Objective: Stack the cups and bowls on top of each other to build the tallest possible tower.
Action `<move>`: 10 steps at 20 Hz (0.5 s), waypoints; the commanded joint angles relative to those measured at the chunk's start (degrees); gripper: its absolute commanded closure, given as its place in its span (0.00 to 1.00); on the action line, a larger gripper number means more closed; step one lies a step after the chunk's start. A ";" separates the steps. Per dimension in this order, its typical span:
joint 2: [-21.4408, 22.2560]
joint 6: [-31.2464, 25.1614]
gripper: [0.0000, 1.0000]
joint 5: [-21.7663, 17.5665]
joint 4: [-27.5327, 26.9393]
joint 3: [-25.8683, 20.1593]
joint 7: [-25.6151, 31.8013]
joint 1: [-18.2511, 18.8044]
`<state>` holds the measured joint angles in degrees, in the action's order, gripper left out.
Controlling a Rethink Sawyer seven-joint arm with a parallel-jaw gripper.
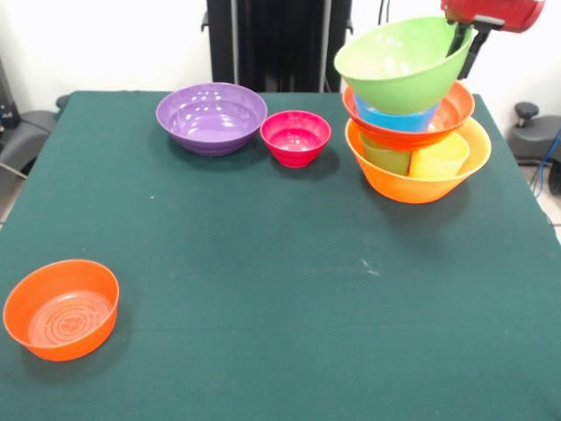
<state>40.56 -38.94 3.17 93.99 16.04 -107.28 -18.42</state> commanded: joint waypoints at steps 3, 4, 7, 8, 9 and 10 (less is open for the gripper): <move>-3.94 -5.08 1.00 -0.64 -1.28 -1.13 -10.50 -1.40; -3.73 -4.96 1.00 -0.29 -0.64 -1.35 -10.31 -1.23; -3.14 -5.03 1.00 0.25 0.64 -1.98 -9.59 -0.87; -2.82 -5.31 1.00 0.18 1.12 -2.04 -9.31 -0.93; -2.42 -5.52 1.00 0.23 1.66 -2.10 -9.13 -0.98; -2.08 -5.67 1.00 0.27 2.22 -2.11 -9.06 -1.03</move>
<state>39.41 -38.93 3.18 93.98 16.82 -107.28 -19.36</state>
